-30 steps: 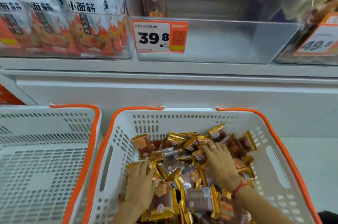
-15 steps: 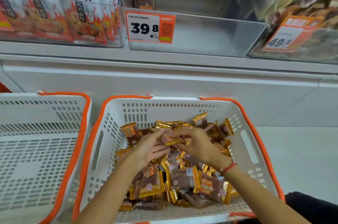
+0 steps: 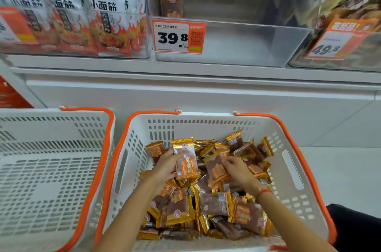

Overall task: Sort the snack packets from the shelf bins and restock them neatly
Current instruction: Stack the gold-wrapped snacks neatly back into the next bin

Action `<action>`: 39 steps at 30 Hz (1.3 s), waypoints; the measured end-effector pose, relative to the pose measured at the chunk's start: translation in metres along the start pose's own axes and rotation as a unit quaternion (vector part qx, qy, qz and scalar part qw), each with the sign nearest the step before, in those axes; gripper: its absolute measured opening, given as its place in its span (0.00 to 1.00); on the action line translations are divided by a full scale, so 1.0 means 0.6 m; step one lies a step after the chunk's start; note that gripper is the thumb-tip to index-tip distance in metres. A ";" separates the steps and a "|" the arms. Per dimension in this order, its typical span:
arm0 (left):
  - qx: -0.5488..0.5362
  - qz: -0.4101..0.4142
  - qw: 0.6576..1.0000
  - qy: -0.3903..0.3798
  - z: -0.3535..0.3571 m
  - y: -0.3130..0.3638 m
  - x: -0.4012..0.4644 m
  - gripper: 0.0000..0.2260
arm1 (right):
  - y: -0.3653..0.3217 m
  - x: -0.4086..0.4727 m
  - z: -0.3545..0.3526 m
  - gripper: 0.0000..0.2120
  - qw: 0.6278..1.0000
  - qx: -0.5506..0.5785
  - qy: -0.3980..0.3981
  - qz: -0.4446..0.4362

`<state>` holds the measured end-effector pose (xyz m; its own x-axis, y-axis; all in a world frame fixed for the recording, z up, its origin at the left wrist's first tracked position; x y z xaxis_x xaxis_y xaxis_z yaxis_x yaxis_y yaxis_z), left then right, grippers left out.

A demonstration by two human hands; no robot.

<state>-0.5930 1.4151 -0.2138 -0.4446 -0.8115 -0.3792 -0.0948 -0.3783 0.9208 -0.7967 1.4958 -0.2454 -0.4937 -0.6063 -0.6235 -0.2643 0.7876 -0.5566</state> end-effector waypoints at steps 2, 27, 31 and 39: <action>-0.001 -0.003 1.000 0.015 0.000 0.008 0.002 0.07 | -0.037 -0.017 -0.010 0.10 0.972 0.210 -0.102 0.008; -0.044 0.012 0.993 0.110 -0.025 -0.011 0.029 0.05 | 0.046 -0.029 0.090 0.28 0.835 -0.517 -0.056 -0.181; -0.039 0.005 0.995 0.095 -0.023 -0.010 0.022 0.06 | 0.039 -0.022 0.072 0.24 0.887 -0.425 -0.078 -0.163; 0.026 0.012 0.997 0.075 -0.033 -0.011 0.019 0.11 | -0.076 -0.034 -0.016 0.14 0.941 0.222 -0.254 0.028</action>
<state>-0.5797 1.3993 -0.2257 -0.3095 -0.8790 -0.3627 -0.1334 -0.3375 0.9318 -0.7827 1.4732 -0.2023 -0.0077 -0.6277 -0.7784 0.1779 0.7651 -0.6188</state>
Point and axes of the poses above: each hand's wrist, its own x-axis towards the middle knuckle, its own z-axis out of the palm, y = z × x, the point moved 4 cm from there along x, towards the middle knuckle, and after that the axes turned 15 degrees about z, right-handed, at the moved point
